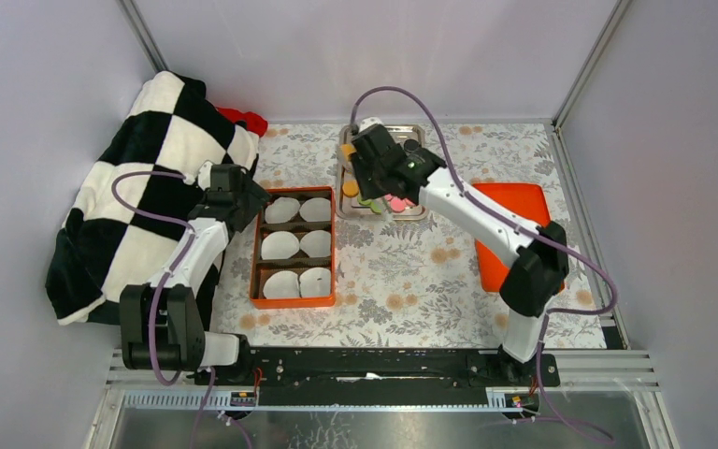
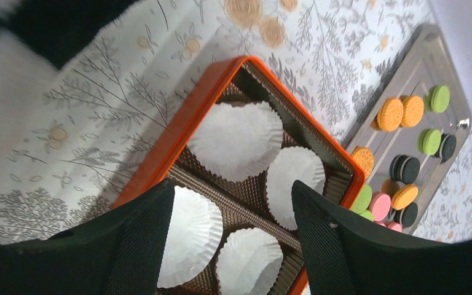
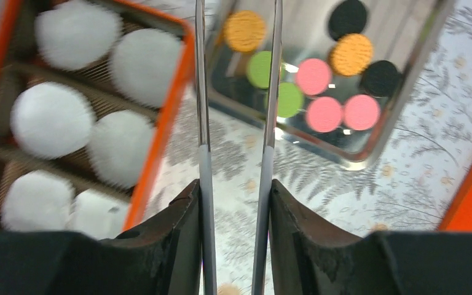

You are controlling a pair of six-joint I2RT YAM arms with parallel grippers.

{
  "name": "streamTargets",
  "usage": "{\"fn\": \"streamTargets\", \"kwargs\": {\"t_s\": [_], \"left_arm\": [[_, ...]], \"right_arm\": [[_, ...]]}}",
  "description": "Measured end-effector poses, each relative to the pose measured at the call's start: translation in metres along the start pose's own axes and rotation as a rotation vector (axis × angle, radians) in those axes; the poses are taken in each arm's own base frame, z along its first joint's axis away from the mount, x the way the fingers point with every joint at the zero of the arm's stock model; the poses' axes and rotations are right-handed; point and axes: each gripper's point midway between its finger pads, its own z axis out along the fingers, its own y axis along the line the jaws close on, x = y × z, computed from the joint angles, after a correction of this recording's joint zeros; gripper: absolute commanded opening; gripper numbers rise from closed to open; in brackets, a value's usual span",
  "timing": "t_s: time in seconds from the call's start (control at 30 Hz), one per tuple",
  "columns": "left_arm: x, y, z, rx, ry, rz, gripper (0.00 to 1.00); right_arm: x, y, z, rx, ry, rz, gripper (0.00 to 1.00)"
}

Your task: Pack the cookies

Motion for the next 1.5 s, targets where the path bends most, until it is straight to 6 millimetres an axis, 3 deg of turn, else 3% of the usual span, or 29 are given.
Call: {"fn": "streamTargets", "kwargs": {"t_s": [0.07, 0.17, 0.3, 0.43, 0.63, 0.67, 0.8, 0.9, 1.03, 1.2, 1.5], "left_arm": [[0.009, 0.001, 0.005, -0.002, 0.038, -0.004, 0.74], [0.013, 0.000, 0.007, 0.002, 0.056, -0.006, 0.75], [0.011, -0.002, 0.004, 0.013, 0.051, -0.007, 0.75], [0.011, -0.003, 0.004, 0.017, 0.053, -0.007, 0.75], [0.009, -0.005, 0.001, 0.025, 0.045, -0.006, 0.75], [0.008, -0.005, 0.000, 0.027, 0.044, -0.005, 0.75], [0.008, -0.005, 0.000, 0.029, 0.044, -0.004, 0.75], [0.009, -0.006, 0.000, 0.035, 0.048, -0.004, 0.75], [0.009, -0.013, -0.001, 0.068, 0.053, -0.003, 0.75], [0.010, -0.020, -0.001, 0.102, 0.061, 0.000, 0.75], [0.013, -0.024, -0.003, 0.144, 0.071, 0.011, 0.75]], "right_arm": [[-0.003, 0.024, -0.023, -0.052, -0.037, -0.033, 0.00], [0.012, 0.063, -0.043, -0.142, -0.038, -0.090, 0.00], [0.052, 0.094, -0.039, -0.216, 0.051, -0.154, 0.00], [0.073, 0.096, -0.014, -0.198, 0.119, -0.172, 0.00], [0.087, 0.099, 0.015, -0.179, 0.155, -0.187, 0.00], [0.088, 0.100, 0.019, -0.178, 0.157, -0.189, 0.03], [0.091, 0.101, 0.026, -0.175, 0.163, -0.191, 0.33], [0.088, 0.102, 0.028, -0.171, 0.149, -0.187, 0.42], [0.093, 0.100, 0.033, -0.164, 0.148, -0.188, 0.43], [0.097, 0.100, 0.037, -0.162, 0.144, -0.186, 0.52], [0.098, 0.097, 0.039, -0.151, 0.143, -0.187, 0.48]]}}
